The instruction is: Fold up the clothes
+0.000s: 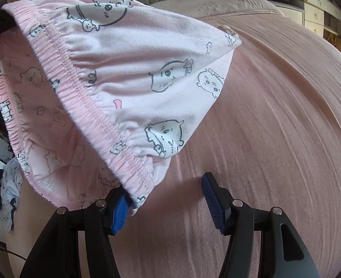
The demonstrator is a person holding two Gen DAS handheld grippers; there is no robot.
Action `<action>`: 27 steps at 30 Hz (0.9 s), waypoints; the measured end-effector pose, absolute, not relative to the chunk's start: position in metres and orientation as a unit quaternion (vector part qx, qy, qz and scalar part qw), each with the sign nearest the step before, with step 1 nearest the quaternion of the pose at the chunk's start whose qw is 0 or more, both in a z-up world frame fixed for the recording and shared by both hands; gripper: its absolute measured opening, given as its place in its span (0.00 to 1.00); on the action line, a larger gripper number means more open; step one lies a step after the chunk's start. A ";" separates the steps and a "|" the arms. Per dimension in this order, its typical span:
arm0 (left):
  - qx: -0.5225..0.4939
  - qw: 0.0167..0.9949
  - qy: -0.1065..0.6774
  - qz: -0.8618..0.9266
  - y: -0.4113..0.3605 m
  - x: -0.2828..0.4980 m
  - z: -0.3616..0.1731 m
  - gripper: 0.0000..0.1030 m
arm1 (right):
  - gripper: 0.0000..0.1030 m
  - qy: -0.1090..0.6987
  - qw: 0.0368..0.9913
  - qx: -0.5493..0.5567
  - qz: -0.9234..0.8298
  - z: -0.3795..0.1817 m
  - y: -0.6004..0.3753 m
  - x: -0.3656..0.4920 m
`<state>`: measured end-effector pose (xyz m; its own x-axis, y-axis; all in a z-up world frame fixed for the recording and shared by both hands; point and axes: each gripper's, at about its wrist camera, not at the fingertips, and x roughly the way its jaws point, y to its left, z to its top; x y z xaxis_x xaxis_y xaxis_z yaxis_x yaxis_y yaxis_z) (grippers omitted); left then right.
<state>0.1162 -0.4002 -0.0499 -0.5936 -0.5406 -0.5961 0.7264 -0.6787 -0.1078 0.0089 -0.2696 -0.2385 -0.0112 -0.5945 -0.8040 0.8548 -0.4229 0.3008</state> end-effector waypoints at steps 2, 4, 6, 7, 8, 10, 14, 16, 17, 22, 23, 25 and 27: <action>0.268 0.363 0.167 -0.877 -0.400 0.119 -0.048 0.18 | 0.57 0.134 0.513 0.471 -0.705 -0.238 -0.270 0.009; 0.271 0.361 0.161 -0.877 -0.400 0.120 -0.046 0.18 | 0.56 0.132 0.509 0.471 -0.708 -0.236 -0.272 0.008; 0.276 0.357 0.162 -0.878 -0.400 0.122 -0.047 0.18 | 0.56 0.131 0.504 0.473 -0.711 -0.234 -0.273 0.006; 0.277 0.356 0.165 -0.877 -0.401 0.123 -0.048 0.18 | 0.56 0.131 0.501 0.470 -0.715 -0.231 -0.273 0.004; 0.277 0.356 0.169 -0.876 -0.402 0.125 -0.049 0.18 | 0.56 0.131 0.498 0.466 -0.720 -0.229 -0.273 0.003; 0.278 0.355 0.176 -0.875 -0.405 0.127 -0.051 0.18 | 0.56 0.128 0.496 0.446 -0.734 -0.221 -0.272 0.002; 0.282 0.354 0.186 -0.872 -0.407 0.130 -0.053 0.18 | 0.56 0.154 0.503 0.404 -0.749 -0.210 -0.271 0.003; 0.285 0.355 0.180 -0.872 -0.406 0.130 -0.052 0.18 | 0.50 0.167 0.503 0.399 -0.748 -0.210 -0.274 0.001; 0.288 0.358 0.171 -0.872 -0.405 0.130 -0.052 0.18 | 0.36 0.169 0.505 0.401 -0.746 -0.211 -0.276 -0.002; 0.309 0.382 0.119 -0.863 -0.400 0.130 -0.054 0.18 | 0.17 0.173 0.491 0.370 -0.769 -0.194 -0.272 -0.016; 0.310 0.384 0.118 -0.862 -0.401 0.131 -0.055 0.18 | 0.17 0.173 0.488 0.360 -0.776 -0.189 -0.275 -0.018; 0.312 0.388 0.124 -0.859 -0.404 0.135 -0.056 0.18 | 0.17 0.169 0.477 0.345 -0.790 -0.179 -0.277 -0.028; 0.316 0.391 0.130 -0.854 -0.407 0.138 -0.059 0.18 | 0.17 0.156 0.473 0.336 -0.800 -0.170 -0.275 -0.038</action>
